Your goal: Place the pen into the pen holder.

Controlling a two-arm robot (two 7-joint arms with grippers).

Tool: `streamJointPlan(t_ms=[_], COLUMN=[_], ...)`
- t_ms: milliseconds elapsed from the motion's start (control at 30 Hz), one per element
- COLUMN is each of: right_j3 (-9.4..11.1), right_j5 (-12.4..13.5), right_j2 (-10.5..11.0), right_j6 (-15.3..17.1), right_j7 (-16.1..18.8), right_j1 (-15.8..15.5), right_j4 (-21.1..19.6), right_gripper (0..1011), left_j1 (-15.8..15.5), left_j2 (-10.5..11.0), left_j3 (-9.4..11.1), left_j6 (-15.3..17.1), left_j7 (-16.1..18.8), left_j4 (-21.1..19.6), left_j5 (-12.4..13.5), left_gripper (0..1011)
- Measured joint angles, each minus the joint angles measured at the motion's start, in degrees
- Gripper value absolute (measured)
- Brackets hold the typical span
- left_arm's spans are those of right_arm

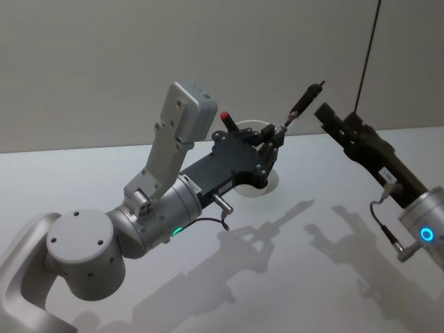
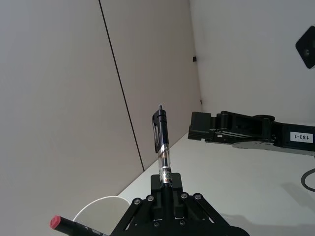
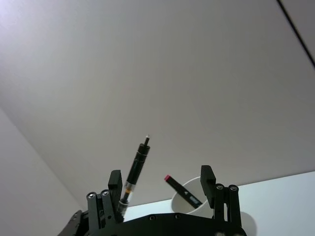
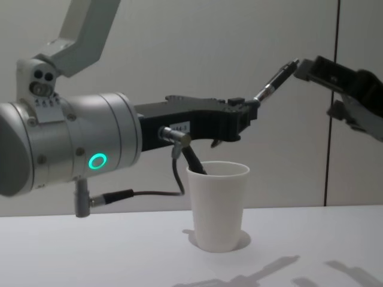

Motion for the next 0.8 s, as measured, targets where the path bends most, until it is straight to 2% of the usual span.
streamJointPlan(t_ms=[200,367,567,800], right_j3=[-0.16,-0.24,-0.29,-0.3], right_j5=[2.4,3.73,5.24,7.62], right_j2=[-0.33,-0.42,-0.54,-0.89], right_j6=[3.36,4.97,6.12,6.76], right_j7=[2.42,3.07,2.8,0.73], right_j1=[1.92,2.79,3.44,4.03], right_j4=[1.0,1.34,1.51,1.72], right_gripper=[1001,1001,1001,1001], left_j1=[0.0,0.0,0.0,0.0], left_j2=[0.0,0.0,0.0,0.0], left_j3=[0.0,0.0,0.0,0.0], left_j6=[0.0,0.0,0.0,0.0], left_j7=[0.0,0.0,-0.01,-0.01], left_j4=[0.0,0.0,0.0,0.0], left_j5=[0.0,0.0,0.0,0.0], left_gripper=[121,121,121,121])
